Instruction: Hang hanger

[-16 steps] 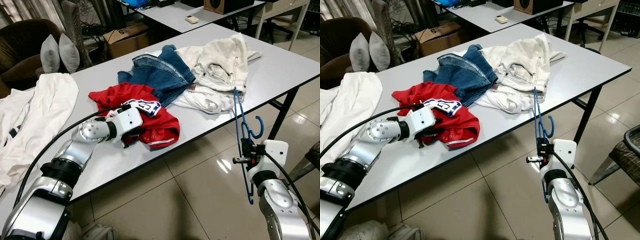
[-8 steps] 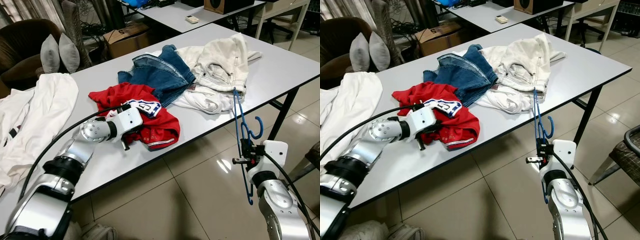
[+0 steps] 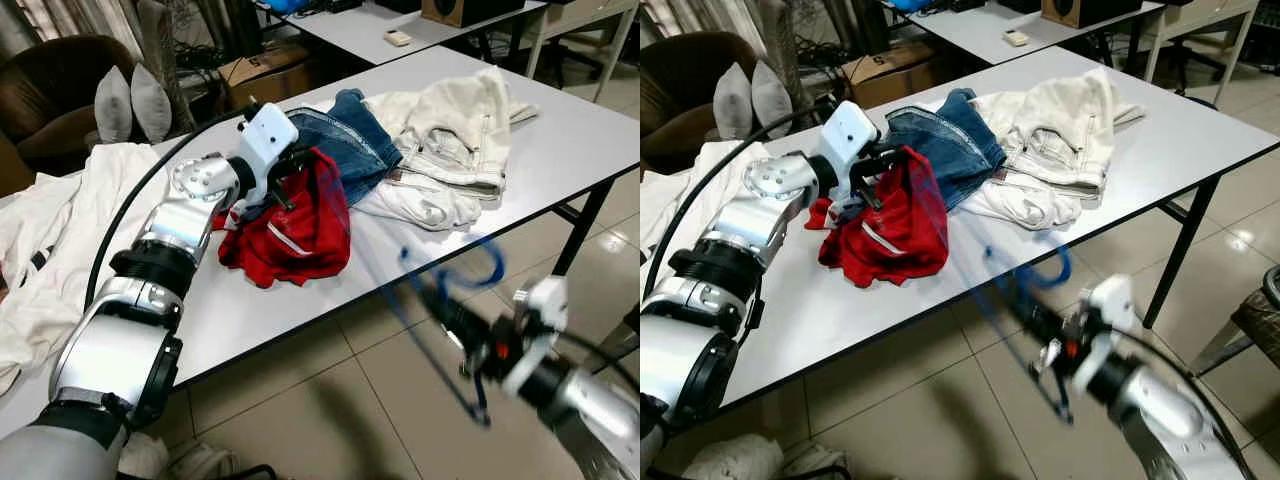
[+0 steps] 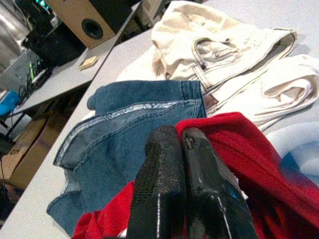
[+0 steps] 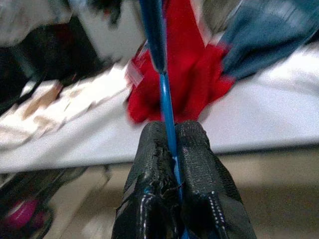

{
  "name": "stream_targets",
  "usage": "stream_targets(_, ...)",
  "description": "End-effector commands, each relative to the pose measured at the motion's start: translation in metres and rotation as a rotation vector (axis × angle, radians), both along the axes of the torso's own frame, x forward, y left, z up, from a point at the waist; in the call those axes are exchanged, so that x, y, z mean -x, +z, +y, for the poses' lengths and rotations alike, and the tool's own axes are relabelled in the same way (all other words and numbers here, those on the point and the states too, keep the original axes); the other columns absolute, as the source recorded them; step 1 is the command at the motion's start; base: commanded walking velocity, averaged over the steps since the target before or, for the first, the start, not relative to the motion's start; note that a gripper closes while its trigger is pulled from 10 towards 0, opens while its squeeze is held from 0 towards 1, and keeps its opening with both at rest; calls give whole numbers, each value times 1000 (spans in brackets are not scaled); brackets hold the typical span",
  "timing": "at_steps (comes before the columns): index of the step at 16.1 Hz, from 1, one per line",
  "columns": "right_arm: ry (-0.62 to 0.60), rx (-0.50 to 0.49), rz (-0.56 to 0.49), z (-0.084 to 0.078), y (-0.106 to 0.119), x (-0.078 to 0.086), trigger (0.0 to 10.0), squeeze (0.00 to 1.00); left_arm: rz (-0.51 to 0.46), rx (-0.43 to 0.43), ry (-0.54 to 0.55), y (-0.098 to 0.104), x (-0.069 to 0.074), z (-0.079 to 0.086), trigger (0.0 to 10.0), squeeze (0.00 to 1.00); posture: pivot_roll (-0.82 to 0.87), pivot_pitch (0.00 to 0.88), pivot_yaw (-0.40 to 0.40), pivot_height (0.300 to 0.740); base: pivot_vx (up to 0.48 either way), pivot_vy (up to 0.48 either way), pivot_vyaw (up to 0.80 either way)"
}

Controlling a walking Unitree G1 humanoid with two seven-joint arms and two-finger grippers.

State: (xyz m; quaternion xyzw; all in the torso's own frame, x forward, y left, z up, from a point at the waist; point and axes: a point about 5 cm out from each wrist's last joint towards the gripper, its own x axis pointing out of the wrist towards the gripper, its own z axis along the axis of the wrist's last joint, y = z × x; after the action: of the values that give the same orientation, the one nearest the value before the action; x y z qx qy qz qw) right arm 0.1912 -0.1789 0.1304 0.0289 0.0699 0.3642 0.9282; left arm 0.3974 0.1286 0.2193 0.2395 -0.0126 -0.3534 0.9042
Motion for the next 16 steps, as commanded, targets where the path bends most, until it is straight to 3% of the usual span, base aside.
stream_targets(1,66,-17,17,7,2,5,10000,0,-10,1,39,8,-3,11,0,0,-188,0,209,740,0,0,0)
stream_targets(6,30,-38,69,9,-1,-1,10000,0,-15,-26,-4,16,-4,10,0,0,-196,0,213,740,0,0,0)
stream_targets(12,34,-85,70,24,-1,-19,10000,0,43,-103,-118,-4,6,-4,0,0,-190,0,203,740,0,0,0)
stream_targets(16,-87,-111,117,20,-7,-27,10000,0,29,-112,-97,-4,6,-2,0,0,-188,0,191,740,0,0,0)
